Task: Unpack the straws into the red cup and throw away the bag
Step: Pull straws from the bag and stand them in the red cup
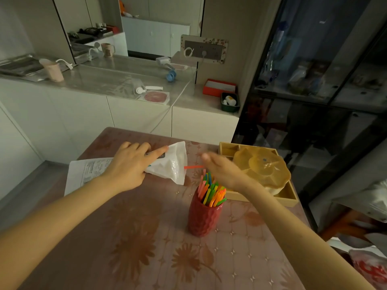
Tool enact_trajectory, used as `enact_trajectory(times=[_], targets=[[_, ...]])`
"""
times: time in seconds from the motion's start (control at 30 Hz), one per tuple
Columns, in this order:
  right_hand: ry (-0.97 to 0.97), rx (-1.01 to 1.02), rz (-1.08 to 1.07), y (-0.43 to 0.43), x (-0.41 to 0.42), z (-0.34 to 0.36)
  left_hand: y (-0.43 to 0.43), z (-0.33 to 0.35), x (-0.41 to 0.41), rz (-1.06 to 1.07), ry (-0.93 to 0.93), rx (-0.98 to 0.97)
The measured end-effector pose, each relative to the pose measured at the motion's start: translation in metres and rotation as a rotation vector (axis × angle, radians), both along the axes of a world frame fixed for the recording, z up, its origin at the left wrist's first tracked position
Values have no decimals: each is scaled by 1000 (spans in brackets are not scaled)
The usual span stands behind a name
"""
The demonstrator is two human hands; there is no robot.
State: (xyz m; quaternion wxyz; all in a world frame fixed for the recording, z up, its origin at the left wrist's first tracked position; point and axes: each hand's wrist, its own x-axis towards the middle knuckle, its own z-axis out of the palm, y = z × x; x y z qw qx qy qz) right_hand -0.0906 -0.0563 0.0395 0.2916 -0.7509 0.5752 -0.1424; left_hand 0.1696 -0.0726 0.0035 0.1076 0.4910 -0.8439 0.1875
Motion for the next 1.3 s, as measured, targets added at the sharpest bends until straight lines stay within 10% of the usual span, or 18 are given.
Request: enact_trajectory(times=[0.37, 0.7, 0.93, 1.3], targets=[[-247, -428, -66, 26, 13, 10, -1, 52, -5, -145, -8, -153], [-1186, -458, -590, 46, -79, 56, 6, 22, 21, -135, 206, -118], [-635, -860, -523, 49, -82, 62, 25, -16, 6, -222, 390, -5], [219, -508, -6, 17, -37, 3, 40, -28, -14, -112, 648, 227]])
